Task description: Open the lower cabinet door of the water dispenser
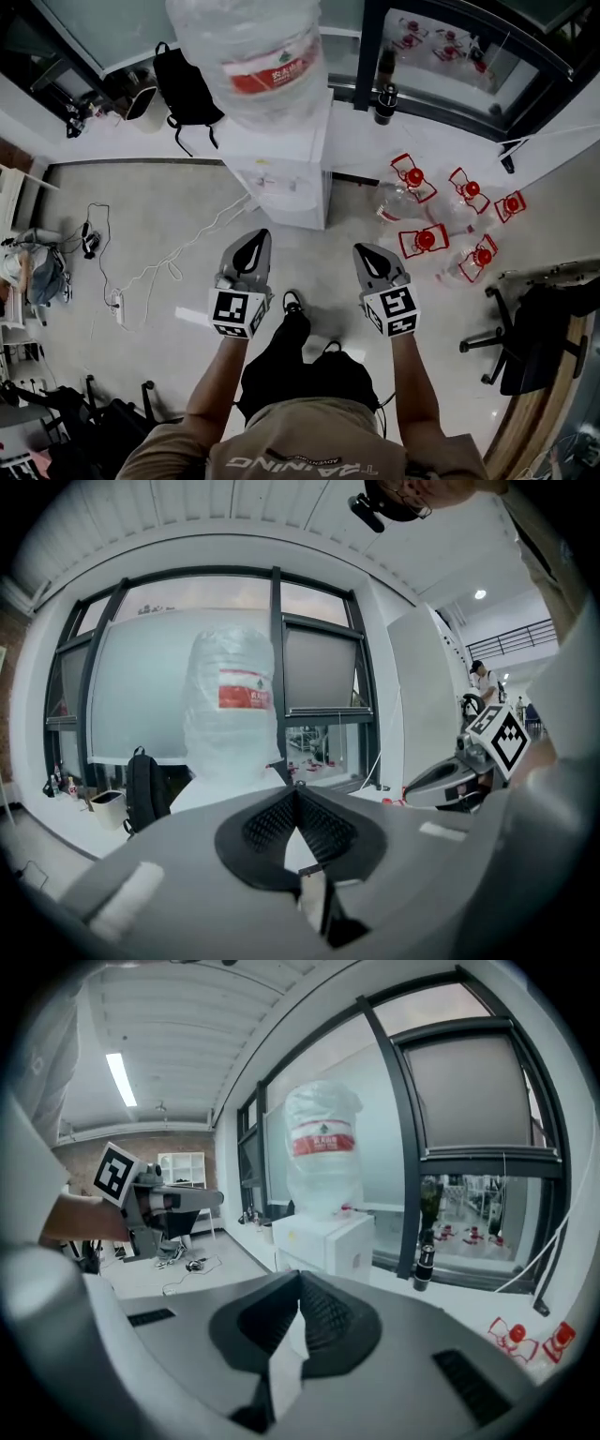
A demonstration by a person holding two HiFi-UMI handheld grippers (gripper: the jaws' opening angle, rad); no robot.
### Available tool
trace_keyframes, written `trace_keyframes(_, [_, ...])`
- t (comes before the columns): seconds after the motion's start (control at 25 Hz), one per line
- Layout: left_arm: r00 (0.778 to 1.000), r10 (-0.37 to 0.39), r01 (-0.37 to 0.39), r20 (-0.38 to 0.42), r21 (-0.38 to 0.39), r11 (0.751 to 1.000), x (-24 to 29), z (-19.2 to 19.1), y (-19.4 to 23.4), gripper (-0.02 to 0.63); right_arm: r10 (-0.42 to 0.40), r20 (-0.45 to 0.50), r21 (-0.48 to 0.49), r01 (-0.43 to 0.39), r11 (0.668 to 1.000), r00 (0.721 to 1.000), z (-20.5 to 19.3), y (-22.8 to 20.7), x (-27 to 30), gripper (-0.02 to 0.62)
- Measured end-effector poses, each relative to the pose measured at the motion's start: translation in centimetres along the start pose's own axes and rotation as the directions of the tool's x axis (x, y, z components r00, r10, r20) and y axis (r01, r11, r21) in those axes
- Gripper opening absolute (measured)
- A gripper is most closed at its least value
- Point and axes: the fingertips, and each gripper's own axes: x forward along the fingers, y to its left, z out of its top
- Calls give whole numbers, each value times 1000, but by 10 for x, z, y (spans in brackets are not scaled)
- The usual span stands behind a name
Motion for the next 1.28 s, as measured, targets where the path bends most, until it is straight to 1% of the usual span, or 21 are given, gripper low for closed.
trace_keyframes(0.16, [1000,11,-11,-1,-23,1000,48,-77,21,2,-15,15,-14,15,1000,1000,-60,-27,78,9])
trace_keyframes(0.32, [999,9,-11,-31,-55,998,84,-156,31,2,-19,-7,26,19,999,1000,-128,-46,137,9])
trace_keyframes(0.52, [999,21,-23,-23,-67,997,118,-234,42,2,7,-34,20,-6,1000,999,-207,-62,199,9])
trace_keyframes(0.68, [999,33,-32,5,-66,997,139,-290,50,2,-4,-23,5,4,1000,1000,-259,-75,243,9])
trace_keyframes(0.84, [997,62,-59,42,-69,996,163,-331,54,2,-32,7,-18,33,999,999,-297,-87,276,9])
trace_keyframes(0.92, [996,76,-71,54,-85,994,171,-345,53,2,-35,15,-29,35,999,999,-315,-92,288,9])
trace_keyframes(1.04, [995,63,-51,83,-138,989,173,-361,46,2,-25,27,-41,26,999,999,-336,-94,304,9])
trace_keyframes(1.08, [995,53,-41,89,-138,990,172,-365,42,2,-23,33,-48,24,999,999,-342,-94,308,9])
trace_keyframes(1.2, [995,51,-44,92,-75,996,169,-376,35,2,-13,51,-71,17,997,999,-352,-92,318,9])
trace_keyframes(1.28, [995,55,-49,89,-64,997,166,-383,32,2,-6,51,-79,10,997,999,-358,-89,321,9])
